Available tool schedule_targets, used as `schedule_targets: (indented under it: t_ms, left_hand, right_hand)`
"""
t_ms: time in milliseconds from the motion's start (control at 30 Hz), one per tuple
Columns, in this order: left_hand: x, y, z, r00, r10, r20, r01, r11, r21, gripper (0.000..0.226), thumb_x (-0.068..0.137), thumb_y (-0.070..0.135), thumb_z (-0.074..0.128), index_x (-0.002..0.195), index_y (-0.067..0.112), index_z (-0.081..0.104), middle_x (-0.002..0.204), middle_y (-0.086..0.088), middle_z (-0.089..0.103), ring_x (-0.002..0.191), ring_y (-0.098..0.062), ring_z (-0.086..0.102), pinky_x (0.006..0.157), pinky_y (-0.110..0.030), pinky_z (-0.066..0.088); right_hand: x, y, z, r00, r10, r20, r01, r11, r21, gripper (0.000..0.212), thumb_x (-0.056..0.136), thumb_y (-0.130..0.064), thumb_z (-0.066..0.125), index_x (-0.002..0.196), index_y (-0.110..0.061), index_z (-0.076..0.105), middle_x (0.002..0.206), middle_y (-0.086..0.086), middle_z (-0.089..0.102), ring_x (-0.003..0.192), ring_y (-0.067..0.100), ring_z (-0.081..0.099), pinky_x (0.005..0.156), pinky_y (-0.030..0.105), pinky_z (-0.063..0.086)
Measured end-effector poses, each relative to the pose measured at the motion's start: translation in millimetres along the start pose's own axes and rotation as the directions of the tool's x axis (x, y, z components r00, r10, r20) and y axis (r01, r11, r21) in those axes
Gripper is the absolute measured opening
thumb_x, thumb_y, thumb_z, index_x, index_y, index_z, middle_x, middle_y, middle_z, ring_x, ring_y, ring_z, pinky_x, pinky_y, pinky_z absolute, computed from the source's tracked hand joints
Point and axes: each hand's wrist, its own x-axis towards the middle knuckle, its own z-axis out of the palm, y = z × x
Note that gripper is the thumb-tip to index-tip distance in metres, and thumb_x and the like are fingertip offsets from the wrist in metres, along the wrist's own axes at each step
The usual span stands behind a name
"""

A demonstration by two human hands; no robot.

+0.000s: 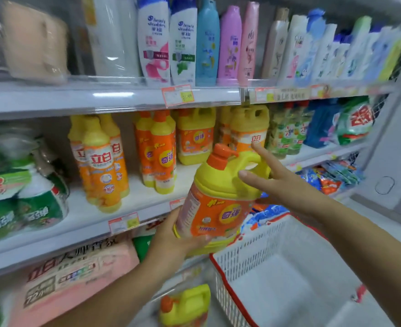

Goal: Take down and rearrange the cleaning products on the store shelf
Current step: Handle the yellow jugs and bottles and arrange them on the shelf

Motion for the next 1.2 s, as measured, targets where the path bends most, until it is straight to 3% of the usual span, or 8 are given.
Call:
schedule_targets:
  t_ms: [233, 367, 500, 667, 867, 967, 1100, 1200]
  left_hand:
    - [4, -13, -1, 0.994, -0.038, 0.100, 0.025, 0.992, 0.125, 0.068, 0.065, 0.006, 0.090, 0.115, 0.040, 0.058, 0.103, 0.021, 0.070, 0.088, 0.005, 0.068, 0.071, -0.005, 0.047]
    - [32, -27, -1, 0.983, -0.127, 0.131, 0.106, 0.982, 0.154, 0.075, 0.054, 0.019, 0.096, 0.114, 0.044, 0.059, 0.109, 0.020, 0.070, 0.101, 0.005, 0.065, 0.081, -0.008, 0.049]
    - [41, -50, -3, 0.949, -0.239, 0.203, 0.205, 0.963, 0.178, 0.114, 0.038, 0.037, 0.095, 0.141, 0.038, 0.046, 0.127, 0.008, 0.066, 0.116, -0.005, 0.062, 0.104, -0.034, 0.048]
    - [17, -66, 0, 0.946, -0.264, 0.185, 0.219, 0.947, 0.234, 0.101, 0.044, 0.039, 0.098, 0.132, 0.050, 0.050, 0.123, 0.015, 0.067, 0.111, -0.005, 0.065, 0.102, -0.040, 0.050]
    - [-39, -69, -9, 0.982, -0.188, 0.004, 0.182, 0.954, 0.238, 0.092, 0.047, 0.020, 0.098, 0.124, 0.045, 0.054, 0.115, 0.018, 0.069, 0.104, -0.006, 0.068, 0.091, -0.037, 0.057]
    - [-58, -59, -11, 0.992, -0.121, -0.026, 0.123, 0.952, 0.281, 0.103, 0.042, 0.037, 0.098, 0.132, 0.048, 0.049, 0.128, 0.004, 0.063, 0.115, -0.020, 0.064, 0.094, -0.048, 0.054]
    - [-74, -31, -10, 1.000, -0.016, -0.025, 0.023, 0.952, 0.305, 0.095, 0.049, 0.016, 0.096, 0.126, 0.051, 0.053, 0.124, 0.004, 0.063, 0.109, -0.009, 0.065, 0.086, -0.029, 0.055]
    - [-91, 8, -4, 1.000, -0.002, -0.030, 0.009, 0.976, 0.216, 0.076, 0.060, 0.003, 0.092, 0.119, 0.038, 0.059, 0.105, 0.018, 0.073, 0.094, -0.001, 0.069, 0.077, -0.018, 0.054]
  right_hand:
    - [-1, 43, 3, 0.984, 0.119, -0.131, -0.080, 0.959, 0.270, 0.057, 0.067, -0.060, 0.071, 0.118, -0.041, 0.054, 0.128, 0.005, 0.062, 0.109, 0.026, 0.066, 0.077, 0.042, 0.060]
    - [27, 67, -10, 0.992, 0.107, -0.067, -0.080, 0.946, 0.315, 0.045, 0.076, -0.042, 0.074, 0.117, -0.037, 0.057, 0.124, 0.010, 0.064, 0.109, 0.029, 0.067, 0.088, 0.049, 0.058]
    - [38, 94, -13, 0.995, 0.096, 0.025, -0.099, 0.936, 0.337, 0.059, 0.074, -0.034, 0.074, 0.128, -0.030, 0.050, 0.118, 0.012, 0.065, 0.107, 0.031, 0.068, 0.092, 0.049, 0.056]
    - [34, 109, -14, 0.970, 0.098, 0.222, -0.158, 0.949, 0.273, 0.075, 0.069, -0.041, 0.086, 0.134, -0.042, 0.048, 0.121, 0.007, 0.066, 0.109, 0.025, 0.068, 0.080, 0.032, 0.057]
    - [12, 99, -7, 0.905, 0.053, 0.423, -0.155, 0.965, 0.212, 0.091, 0.059, -0.039, 0.094, 0.138, -0.036, 0.049, 0.132, 0.004, 0.062, 0.117, 0.029, 0.064, 0.096, 0.043, 0.052]
    - [-6, 85, -8, 0.871, 0.021, 0.492, -0.169, 0.951, 0.259, 0.091, 0.058, -0.028, 0.095, 0.137, -0.030, 0.050, 0.132, 0.005, 0.063, 0.119, 0.028, 0.063, 0.092, 0.038, 0.054]
    - [-33, 50, -18, 0.904, -0.054, 0.423, -0.078, 0.955, 0.288, 0.076, 0.069, -0.004, 0.083, 0.133, -0.031, 0.052, 0.131, -0.002, 0.063, 0.115, 0.019, 0.066, 0.085, 0.029, 0.056]
    - [-47, 26, -23, 0.970, -0.103, 0.219, 0.063, 0.981, 0.181, 0.058, 0.067, -0.024, 0.087, 0.117, -0.039, 0.062, 0.122, -0.003, 0.066, 0.102, 0.017, 0.070, 0.079, 0.028, 0.057]
